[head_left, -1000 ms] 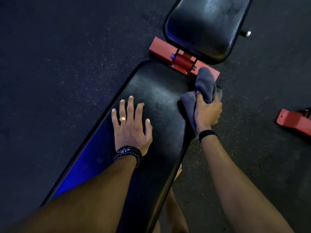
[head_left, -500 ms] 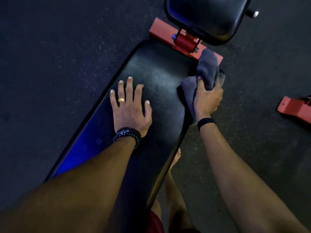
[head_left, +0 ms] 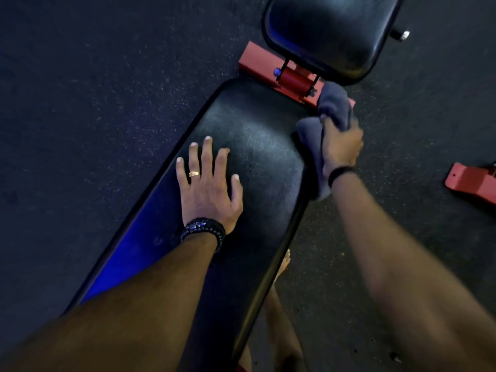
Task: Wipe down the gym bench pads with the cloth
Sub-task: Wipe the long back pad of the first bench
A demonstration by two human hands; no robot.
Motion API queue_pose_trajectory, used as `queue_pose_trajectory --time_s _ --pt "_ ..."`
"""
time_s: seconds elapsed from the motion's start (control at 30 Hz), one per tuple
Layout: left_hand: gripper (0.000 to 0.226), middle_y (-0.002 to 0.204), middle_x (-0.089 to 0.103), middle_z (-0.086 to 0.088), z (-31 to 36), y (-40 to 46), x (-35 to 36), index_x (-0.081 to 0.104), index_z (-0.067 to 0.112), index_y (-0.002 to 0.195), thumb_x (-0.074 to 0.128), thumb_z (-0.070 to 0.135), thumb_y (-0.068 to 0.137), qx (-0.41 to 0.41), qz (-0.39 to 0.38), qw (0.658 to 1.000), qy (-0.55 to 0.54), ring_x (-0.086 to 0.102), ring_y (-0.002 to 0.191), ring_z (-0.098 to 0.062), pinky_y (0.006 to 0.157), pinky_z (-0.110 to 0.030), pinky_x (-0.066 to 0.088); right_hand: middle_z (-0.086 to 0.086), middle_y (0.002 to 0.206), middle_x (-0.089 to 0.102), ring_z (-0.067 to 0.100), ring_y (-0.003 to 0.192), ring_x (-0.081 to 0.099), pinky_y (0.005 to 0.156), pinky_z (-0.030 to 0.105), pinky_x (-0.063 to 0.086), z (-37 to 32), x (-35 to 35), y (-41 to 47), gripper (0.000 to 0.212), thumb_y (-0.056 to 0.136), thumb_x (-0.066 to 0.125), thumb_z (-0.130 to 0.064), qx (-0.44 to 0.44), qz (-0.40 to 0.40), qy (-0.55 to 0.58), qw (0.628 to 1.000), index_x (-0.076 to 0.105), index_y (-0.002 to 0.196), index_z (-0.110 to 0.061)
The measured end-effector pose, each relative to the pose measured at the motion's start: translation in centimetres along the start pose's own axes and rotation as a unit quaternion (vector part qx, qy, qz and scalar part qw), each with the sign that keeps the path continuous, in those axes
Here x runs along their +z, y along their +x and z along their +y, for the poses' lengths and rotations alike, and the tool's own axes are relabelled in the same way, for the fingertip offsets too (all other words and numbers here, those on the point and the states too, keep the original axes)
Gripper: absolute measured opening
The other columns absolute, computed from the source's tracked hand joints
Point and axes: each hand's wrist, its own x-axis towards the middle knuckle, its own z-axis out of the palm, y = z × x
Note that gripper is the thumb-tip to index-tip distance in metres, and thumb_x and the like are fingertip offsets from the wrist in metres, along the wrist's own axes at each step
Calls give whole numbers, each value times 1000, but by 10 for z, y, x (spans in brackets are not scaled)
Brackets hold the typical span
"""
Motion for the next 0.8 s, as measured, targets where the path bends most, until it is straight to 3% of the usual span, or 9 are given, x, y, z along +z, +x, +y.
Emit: queue_pose_trajectory --time_s 0.07,0.1,0.17,0.23,0.33,0.47,0.6,0.7,0.8 --pt "54 160 24 -7 0 0 -1 38 21 143 33 40 93 2 -3 1000 0 20 148 -31 120 -55 14 8 125 65 31 114 61 89 33 46 -12 0 14 53 82 66 -46 -10 -27 -16 999 58 130 -26" --pt "54 160 24 -8 0 1 -2 38 21 143 32 40 93 3 -4 1000 0 20 148 -31 120 -55 14 8 125 64 31 111 60 88 33 46 -11 -4 3 53 83 63 -47 -58 -31 -39 997 57 130 -24" --pt "54 160 25 -8 0 0 -1 38 20 143 32 41 93 3 -6 1000 -2 20 148 -32 119 -55 14 11 128 58 30 109 55 90 30 43 4 -19 -52 55 83 59 -47 -157 -29 -68 985 57 131 -19" --pt "54 159 26 -9 -2 0 0 39 20 142 33 40 92 3 -6 1000 -3 22 147 -32 119 -55 15 13 134 49 26 116 45 93 21 33 35 -35 -131 59 82 57 -46 -176 -43 -87 980 55 134 -17" --pt "55 159 27 -9 -2 2 1 39 20 142 34 40 91 8 -3 1000 -1 23 146 -33 118 -56 16 11 133 46 25 115 42 93 34 37 50 -52 -192 58 81 53 -50 -198 -48 -121 971 55 131 -22" --pt "55 159 27 -8 -3 -1 2 40 21 142 32 41 92 7 -2 1000 -7 22 147 -32 119 -55 14 14 133 46 36 122 41 98 53 35 4 -9 -96 51 87 50 -55 -202 23 -278 939 53 130 -28" --pt "55 159 27 -9 -2 -1 -6 41 21 141 30 42 92 9 -19 999 -36 23 147 -31 120 -54 14 12 125 54 36 119 47 97 51 35 -59 41 -44 46 87 50 -56 -204 -10 -359 911 58 123 -28" --pt "53 154 35 -13 -15 -12 -24 49 15 134 38 38 88 -11 23 989 -143 36 138 -32 115 -53 26 11 122 53 35 114 48 91 48 37 -62 46 -100 48 83 53 -54 -336 -62 -377 861 57 125 -31" --pt "52 151 39 -14 -67 -63 -41 51 12 132 38 38 89 15 27 993 -117 40 134 -34 112 -54 32 4 128 51 29 115 47 91 46 38 -22 -5 -170 48 76 54 -53 -455 -156 -318 817 58 121 -35"
